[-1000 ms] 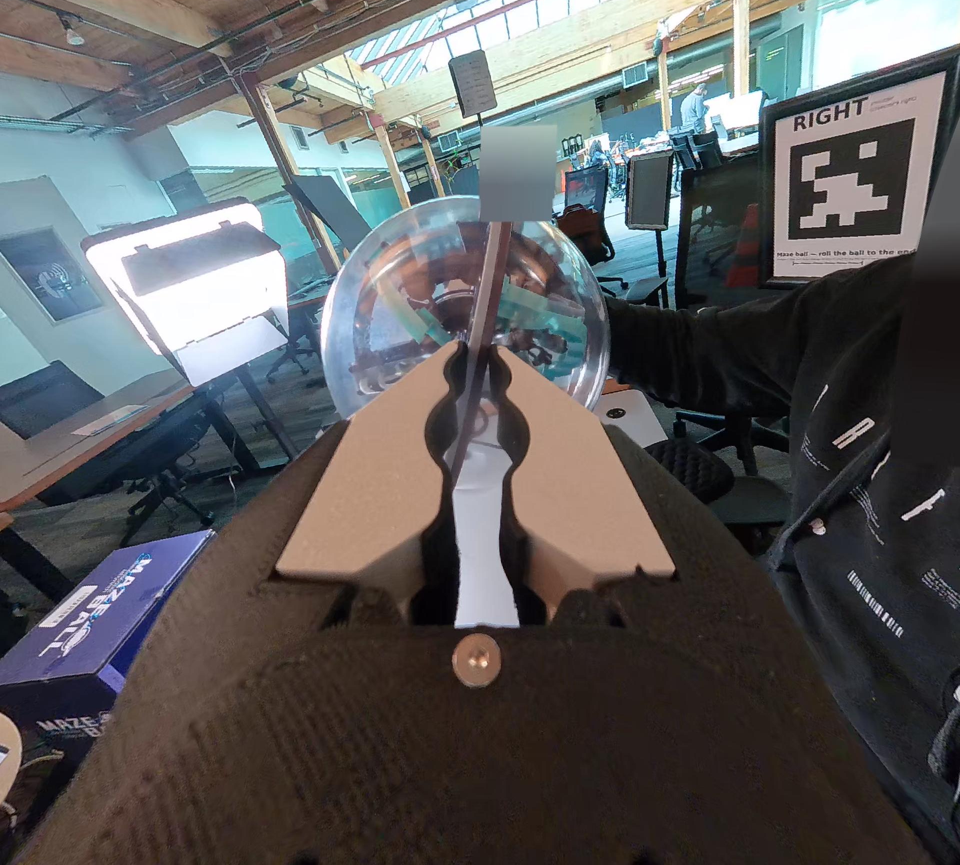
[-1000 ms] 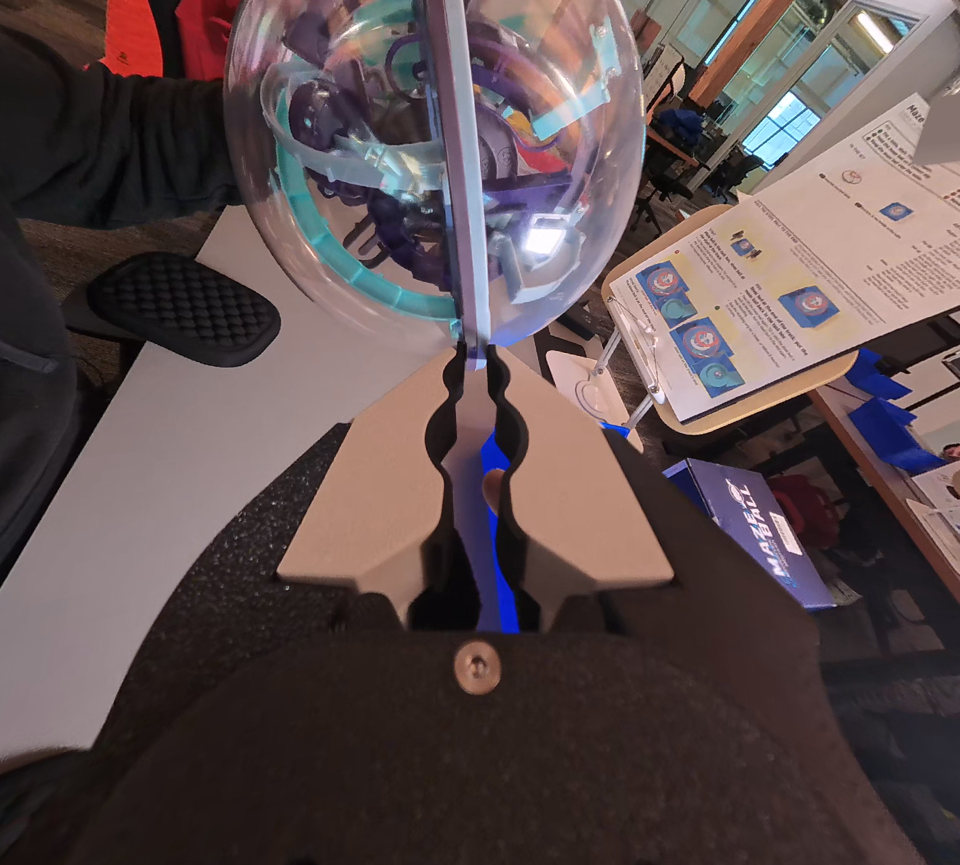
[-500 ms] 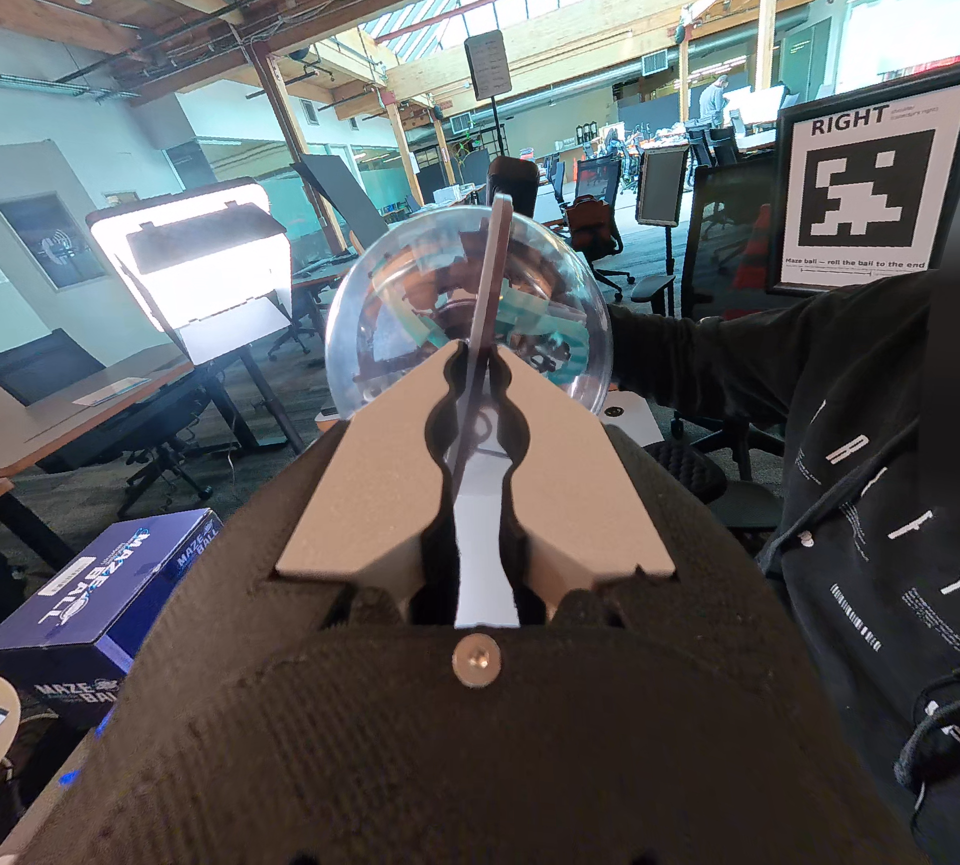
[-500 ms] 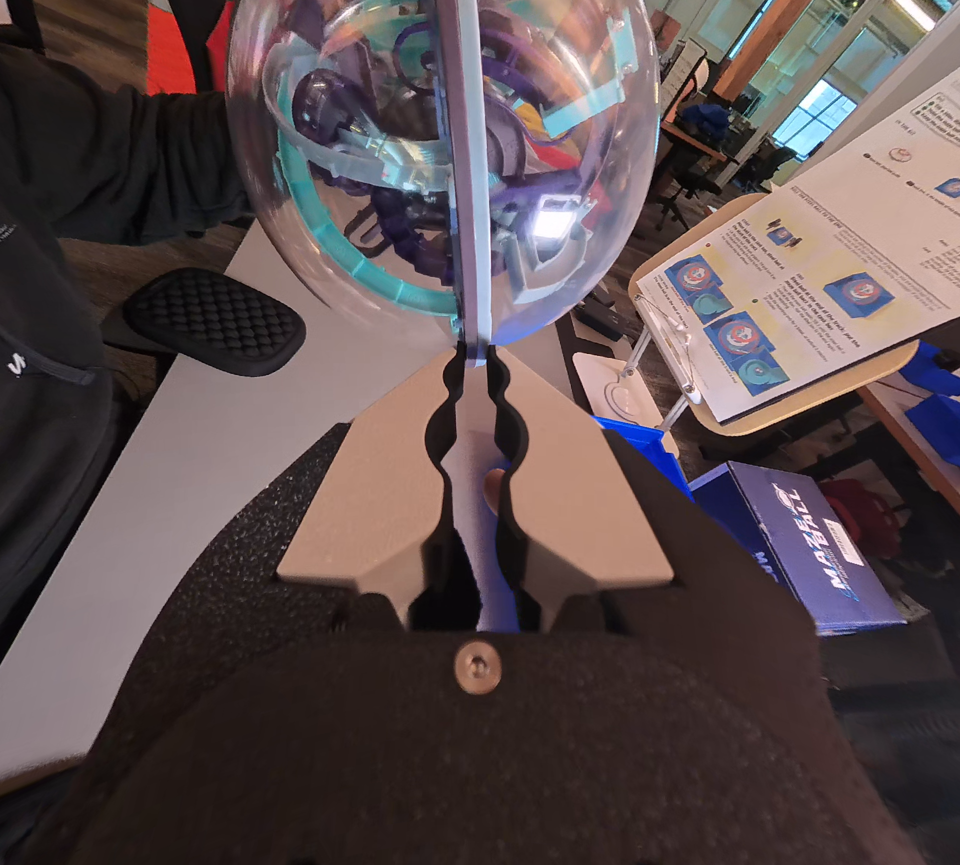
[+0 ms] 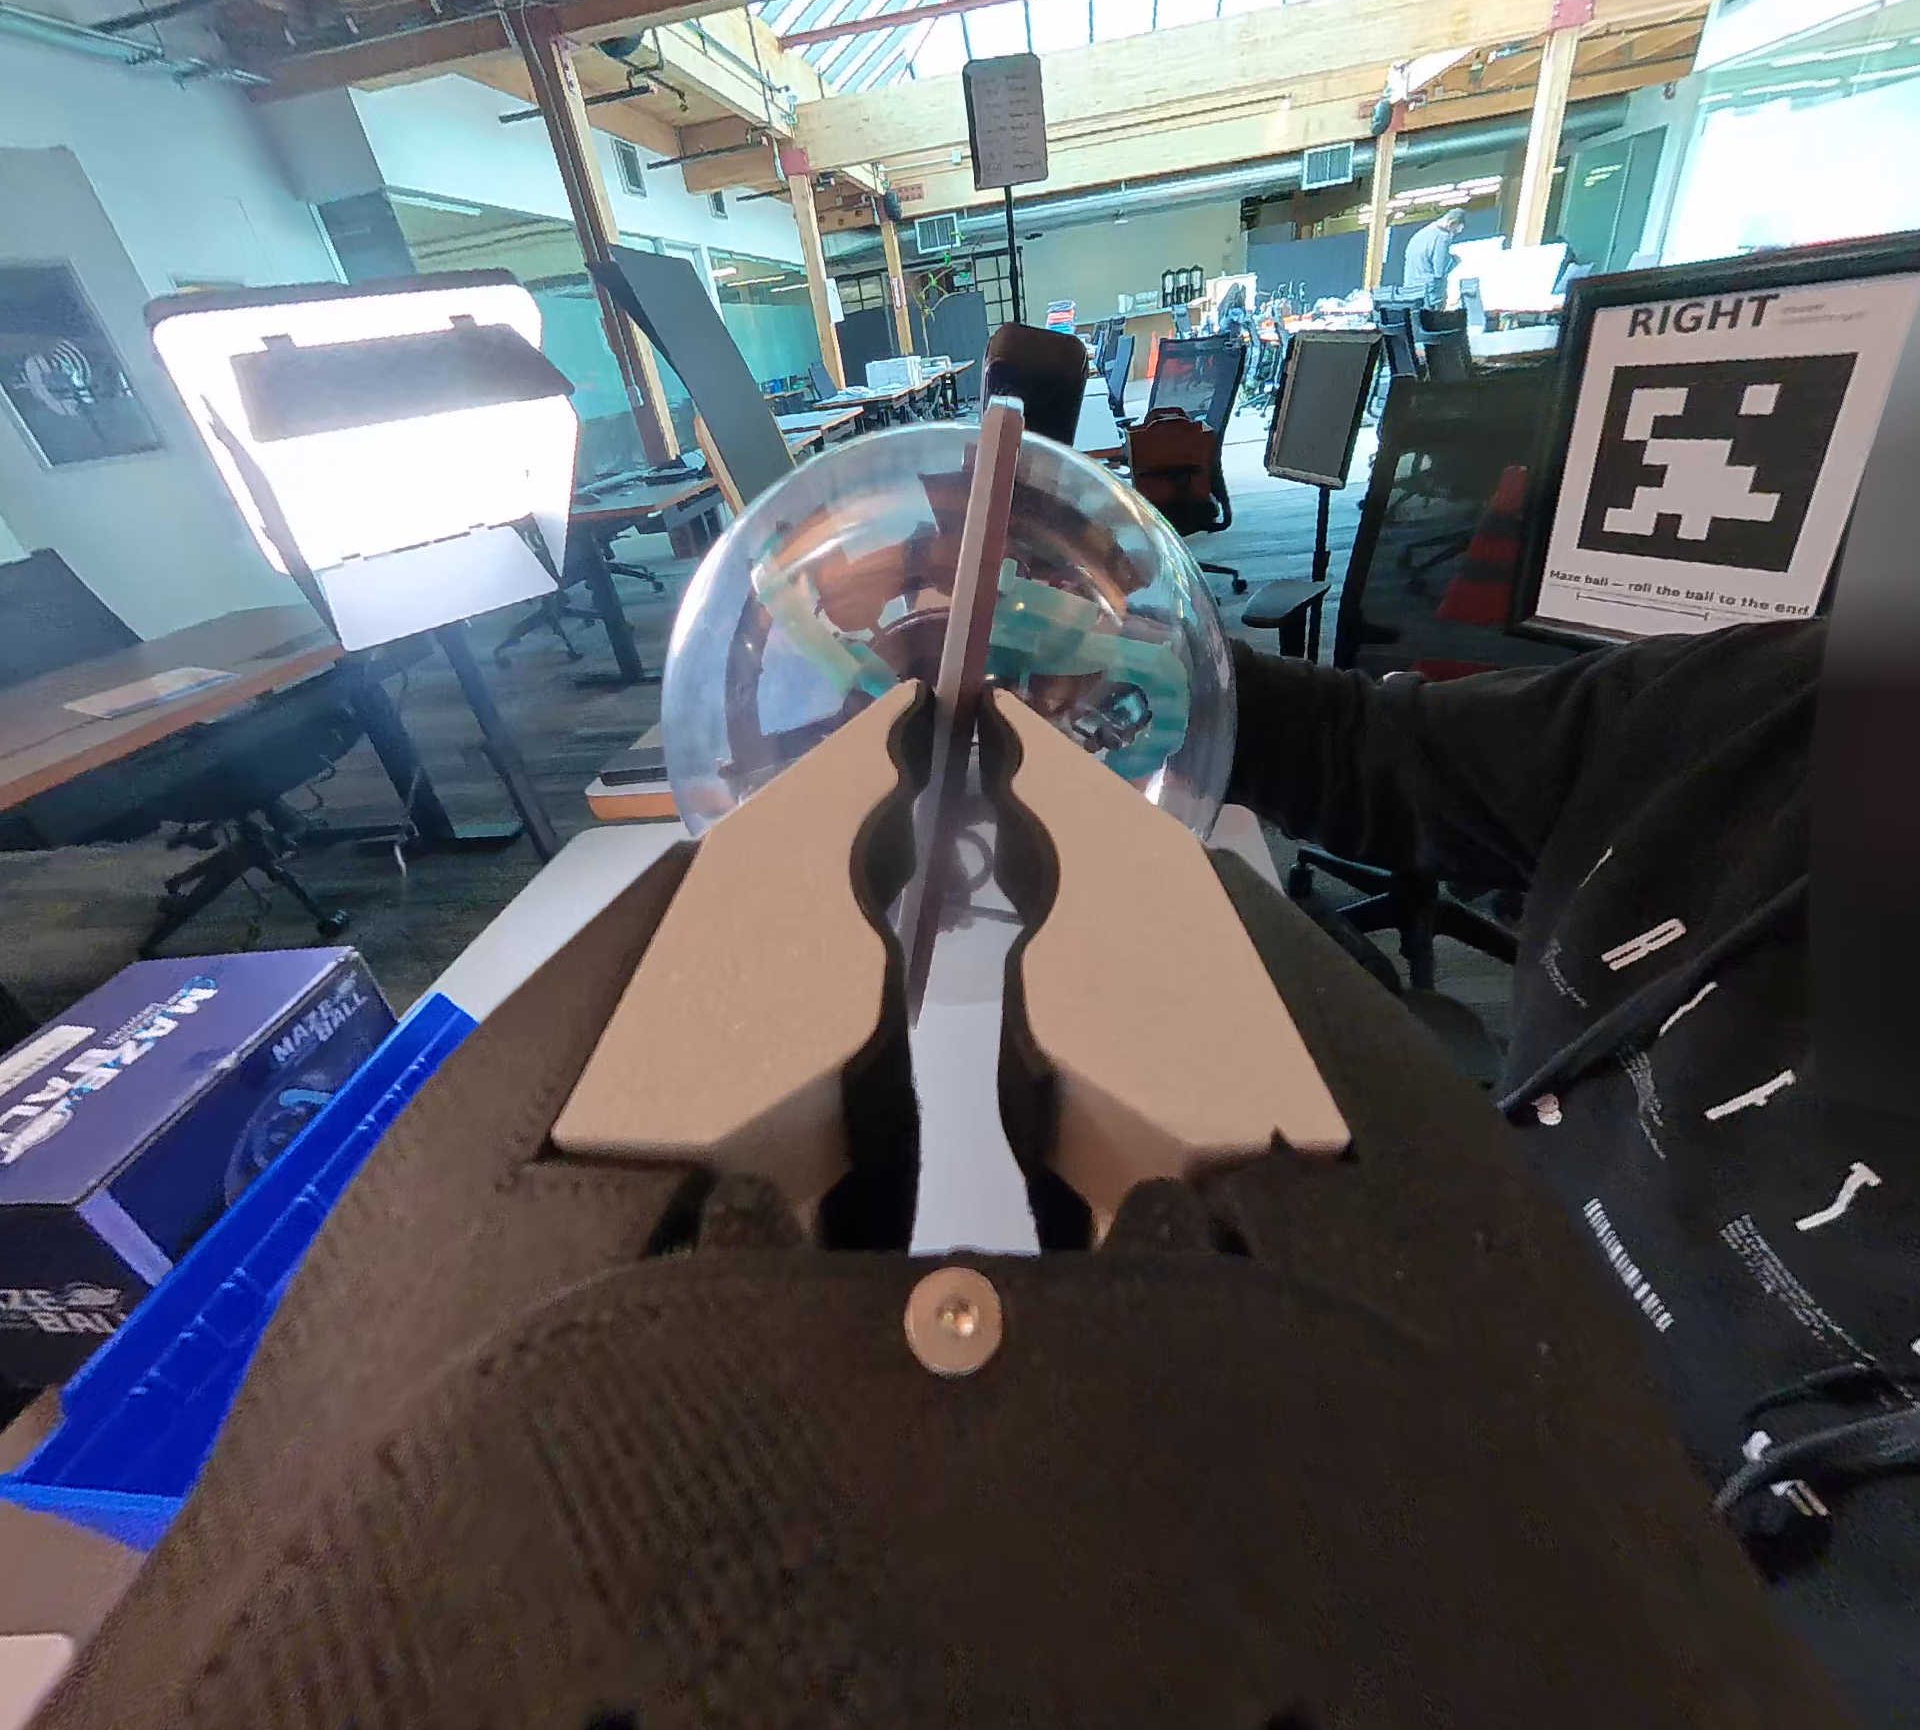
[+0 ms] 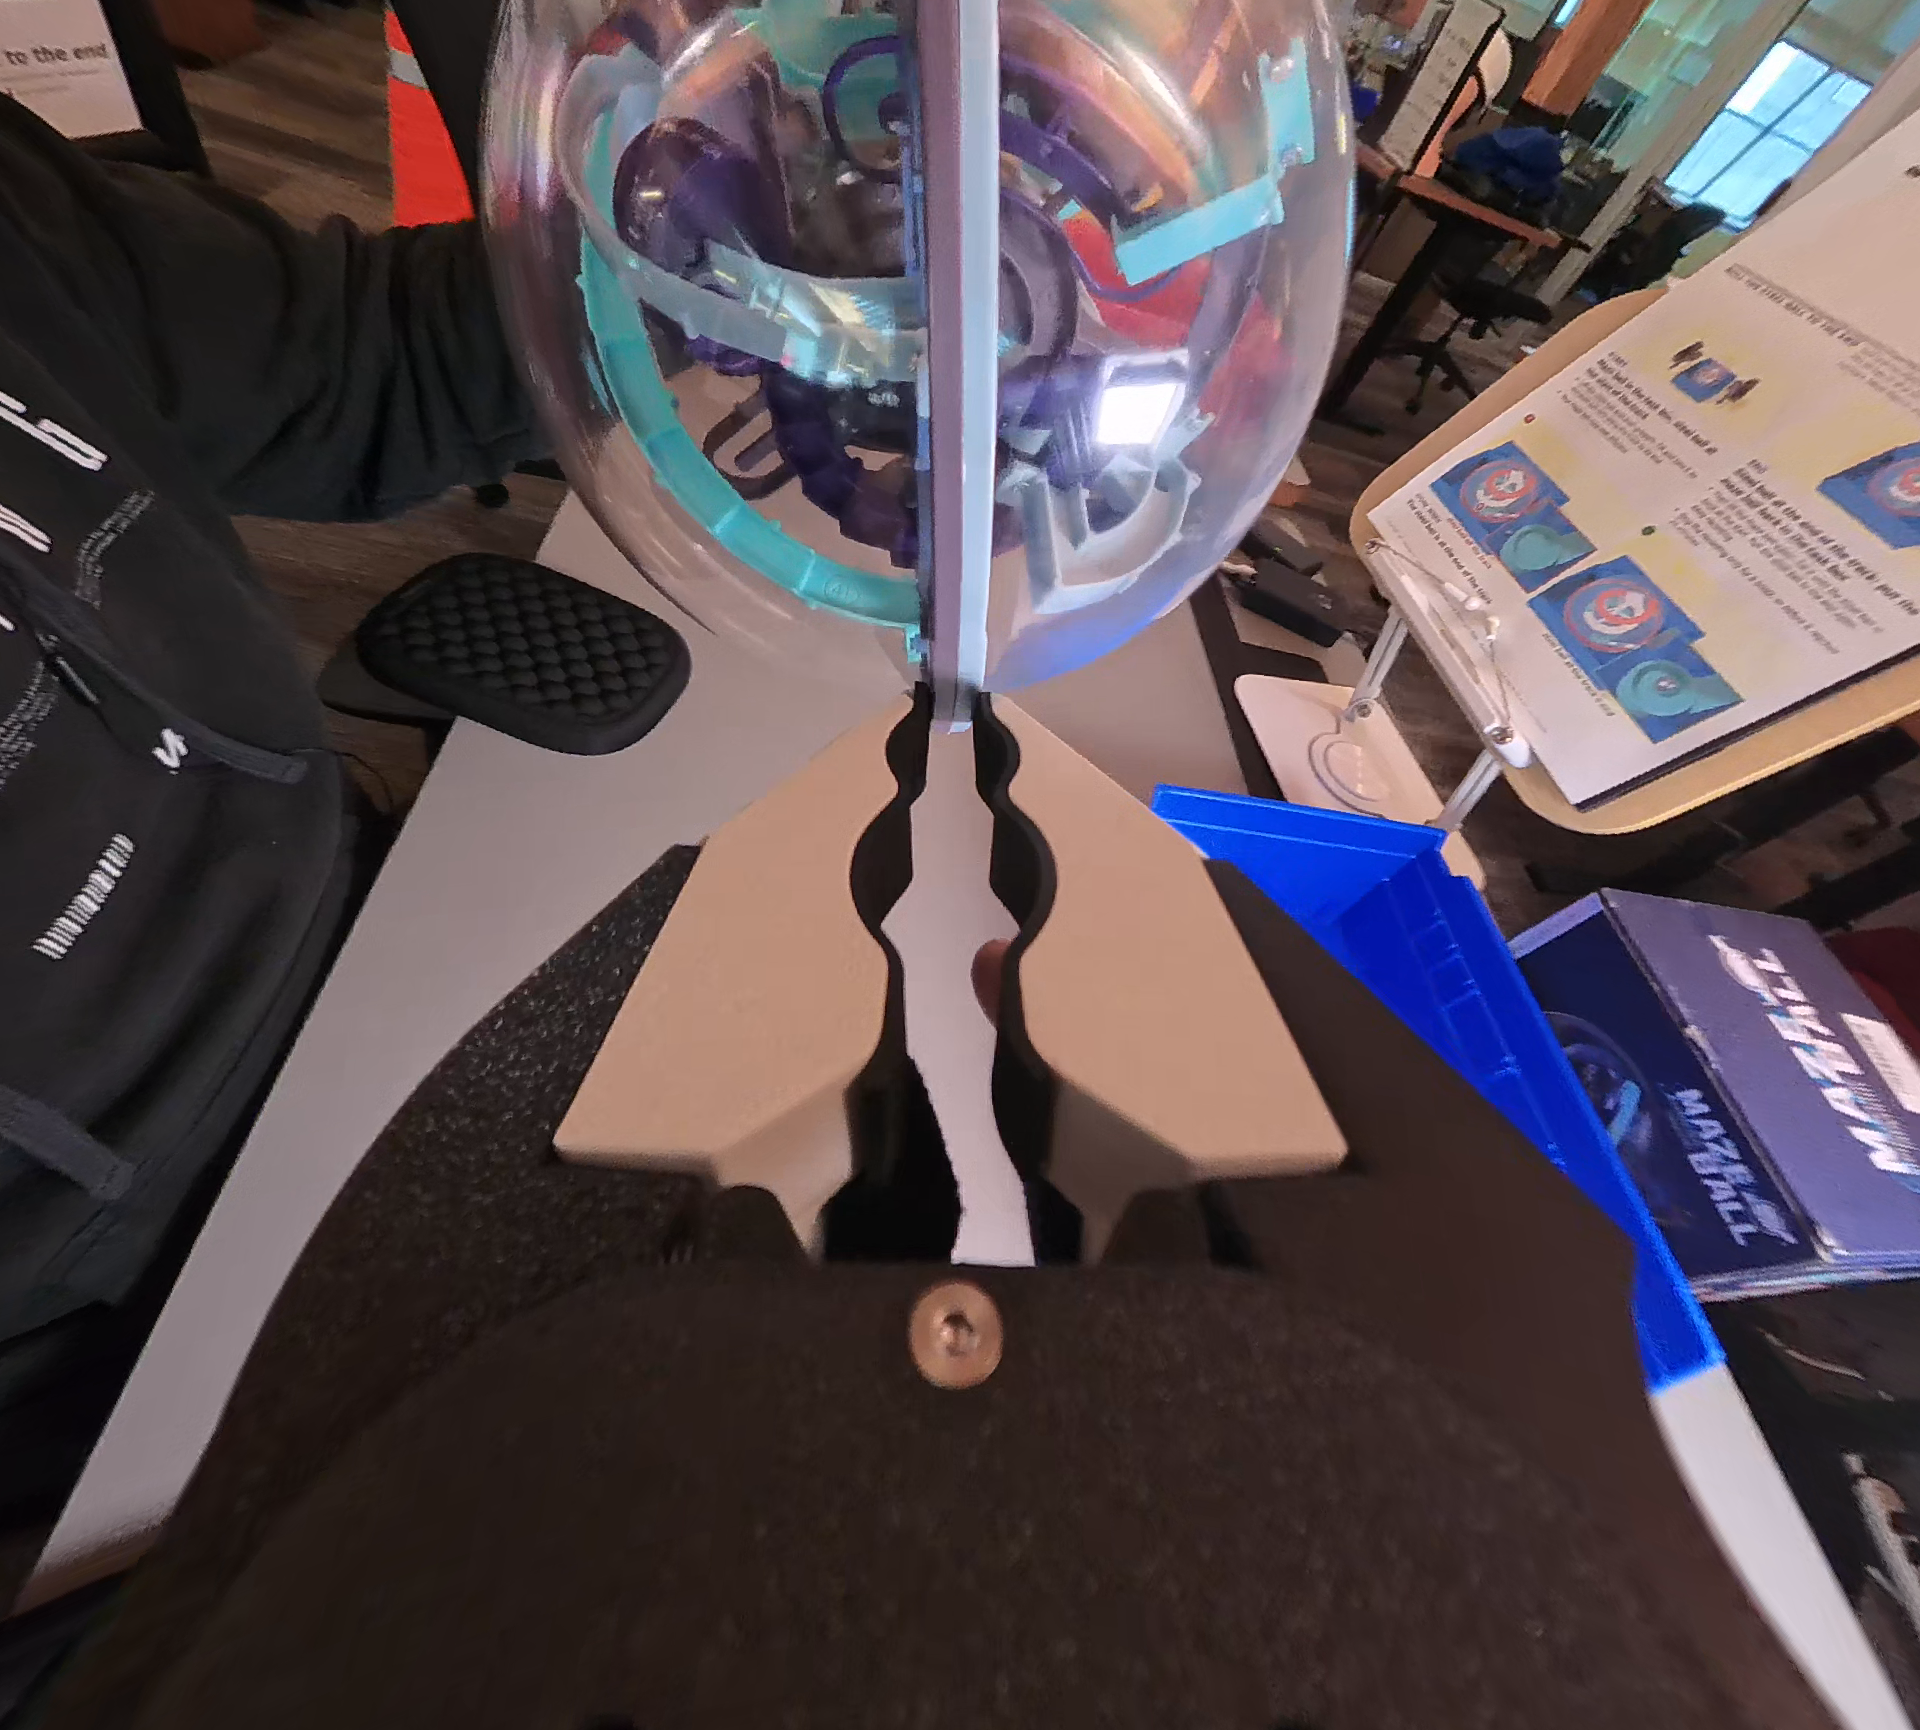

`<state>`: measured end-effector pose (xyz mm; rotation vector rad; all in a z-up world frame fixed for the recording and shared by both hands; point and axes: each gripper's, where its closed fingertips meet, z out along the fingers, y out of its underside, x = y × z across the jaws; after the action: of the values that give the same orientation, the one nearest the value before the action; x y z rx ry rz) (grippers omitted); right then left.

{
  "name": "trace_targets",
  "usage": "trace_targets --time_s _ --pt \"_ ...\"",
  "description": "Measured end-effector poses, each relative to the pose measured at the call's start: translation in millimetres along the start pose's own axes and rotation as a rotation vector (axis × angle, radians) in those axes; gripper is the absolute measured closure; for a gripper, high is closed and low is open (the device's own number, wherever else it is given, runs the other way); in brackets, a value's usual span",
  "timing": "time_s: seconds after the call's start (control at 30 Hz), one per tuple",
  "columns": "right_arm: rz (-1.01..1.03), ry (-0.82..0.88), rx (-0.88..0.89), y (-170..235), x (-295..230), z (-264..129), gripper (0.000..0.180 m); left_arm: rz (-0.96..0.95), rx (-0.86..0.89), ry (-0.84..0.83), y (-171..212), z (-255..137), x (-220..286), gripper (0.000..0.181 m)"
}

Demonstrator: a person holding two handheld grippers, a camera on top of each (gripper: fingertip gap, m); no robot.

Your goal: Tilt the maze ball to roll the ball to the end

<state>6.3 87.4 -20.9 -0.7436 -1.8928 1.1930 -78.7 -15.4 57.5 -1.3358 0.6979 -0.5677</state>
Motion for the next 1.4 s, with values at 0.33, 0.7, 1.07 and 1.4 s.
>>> trace_targets --time_s 0.33,0.7,1.07,1.4 --pt "0.168 -0.118 -0.030 39 -16 13 0.174 -0.205 0.018 0.004 39 -3 -13 0.174" --pt "0.311 -0.185 -0.059 85 -31 21 0.174 -0.383 0.016 0.010 93 -3 -23 0.174" --pt "0.143 -0.089 -0.079 64 -16 9 0.174 -0.176 0.070 0.053 71 2 -13 0.174" --pt "0.071 -0.058 -0.104 45 -14 1 0.174 -0.089 0.096 0.068 53 4 -6 0.174"
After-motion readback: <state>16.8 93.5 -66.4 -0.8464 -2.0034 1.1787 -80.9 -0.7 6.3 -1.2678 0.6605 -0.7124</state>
